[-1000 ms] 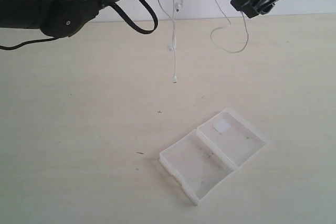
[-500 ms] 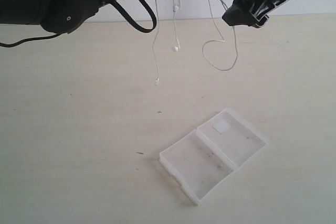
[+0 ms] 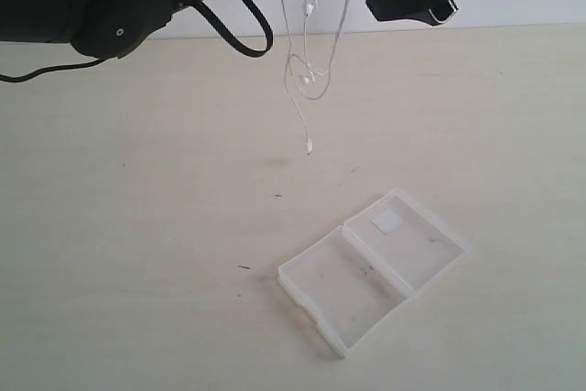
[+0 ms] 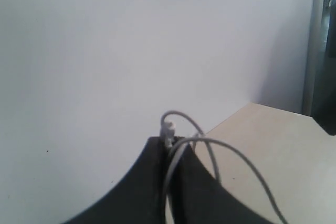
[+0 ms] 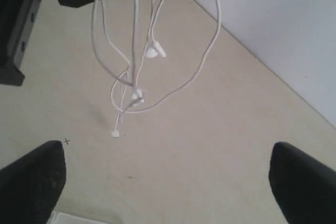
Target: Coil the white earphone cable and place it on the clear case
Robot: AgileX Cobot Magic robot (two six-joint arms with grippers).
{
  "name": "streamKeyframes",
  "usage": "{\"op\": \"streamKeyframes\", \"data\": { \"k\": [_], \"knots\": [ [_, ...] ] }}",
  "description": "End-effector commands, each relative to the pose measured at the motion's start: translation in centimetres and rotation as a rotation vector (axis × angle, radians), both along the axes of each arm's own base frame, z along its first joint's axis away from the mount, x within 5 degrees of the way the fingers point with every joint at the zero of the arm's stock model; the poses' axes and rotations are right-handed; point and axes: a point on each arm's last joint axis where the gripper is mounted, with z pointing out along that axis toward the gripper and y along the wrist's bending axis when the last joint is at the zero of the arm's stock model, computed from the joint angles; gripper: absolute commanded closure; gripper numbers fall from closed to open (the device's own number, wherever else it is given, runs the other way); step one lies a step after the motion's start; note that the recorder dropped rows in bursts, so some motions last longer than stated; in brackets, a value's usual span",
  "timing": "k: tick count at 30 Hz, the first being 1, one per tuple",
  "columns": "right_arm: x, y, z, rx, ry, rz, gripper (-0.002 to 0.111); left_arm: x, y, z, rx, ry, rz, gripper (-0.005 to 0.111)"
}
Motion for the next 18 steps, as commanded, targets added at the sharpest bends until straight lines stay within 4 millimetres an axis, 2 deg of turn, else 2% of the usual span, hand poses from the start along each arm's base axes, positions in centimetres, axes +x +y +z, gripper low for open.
{"op": "streamKeyframes", "data": {
  "k": [1,7,10,12,15,18],
  "knots": [
    [-0.1,-0.3,0.4,-0.003,-0.002,-0.036,0.003,0.0,0.1,0.7,-0.012,-0.017,0.004,0.107],
    [0.1,-0.2,0.6,0.008,-0.032,-0.043,0.003,0.0,0.1,0.7,-0.012,-0.017,0.004,0.107],
    [-0.2,0.2,0.6,0.122,0.064,-0.1,0.003,0.0,0.1,0.7,-0.012,-0.017,0.004,0.107],
    [-0.5,0.2,0.5,0.111,0.089,-0.078,0.003,0.0,0.1,0.8,-0.001,-0.028,0.004,0.107],
    [-0.5,0.4,-0.5,0.141,0.144,-0.095,0.003,-0.2,0.1,1.1,0.001,-0.038,0.004,0.107],
    [-0.3,0.3,-1.3,0.189,0.107,-0.148,0.003,-0.2,0.2,1.3,-0.001,-0.044,0.004,0.107]
  ]
}}
